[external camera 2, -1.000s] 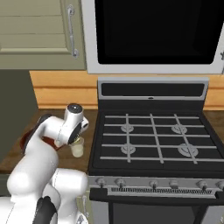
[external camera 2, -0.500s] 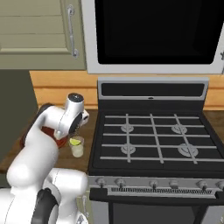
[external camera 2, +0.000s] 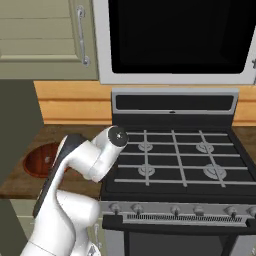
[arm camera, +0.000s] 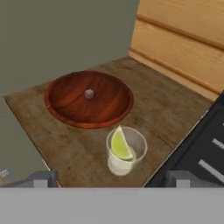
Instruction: Grab a lemon wedge from the fridge and one ice cube from the ice bowl, and put them in the glass of lemonade.
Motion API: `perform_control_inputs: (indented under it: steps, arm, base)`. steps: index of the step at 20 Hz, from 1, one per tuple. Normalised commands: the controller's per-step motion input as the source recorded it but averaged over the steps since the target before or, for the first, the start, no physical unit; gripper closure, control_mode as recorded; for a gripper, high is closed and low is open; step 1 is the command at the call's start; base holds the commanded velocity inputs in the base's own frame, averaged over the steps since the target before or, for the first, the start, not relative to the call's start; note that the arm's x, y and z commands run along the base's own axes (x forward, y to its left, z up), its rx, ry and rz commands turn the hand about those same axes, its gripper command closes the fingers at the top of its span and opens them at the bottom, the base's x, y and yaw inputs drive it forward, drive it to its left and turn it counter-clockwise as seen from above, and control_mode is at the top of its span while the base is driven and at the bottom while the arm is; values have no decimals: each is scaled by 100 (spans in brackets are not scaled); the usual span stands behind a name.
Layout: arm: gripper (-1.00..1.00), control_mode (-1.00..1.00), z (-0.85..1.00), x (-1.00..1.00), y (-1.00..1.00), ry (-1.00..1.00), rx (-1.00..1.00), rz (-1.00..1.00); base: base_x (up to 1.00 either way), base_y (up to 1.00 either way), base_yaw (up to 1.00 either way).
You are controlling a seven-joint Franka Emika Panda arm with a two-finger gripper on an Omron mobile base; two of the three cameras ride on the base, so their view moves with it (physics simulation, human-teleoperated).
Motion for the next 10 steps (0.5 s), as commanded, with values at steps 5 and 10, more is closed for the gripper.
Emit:
perform_control_inputs:
  steps: [5,10]
  arm:
    - [-100,-100,97,-100,-64,-66,27,-1]
    - [-100,-100,9,-21,8,-17,-3,0]
  base:
    - [0,0,0]
    - [0,0,0]
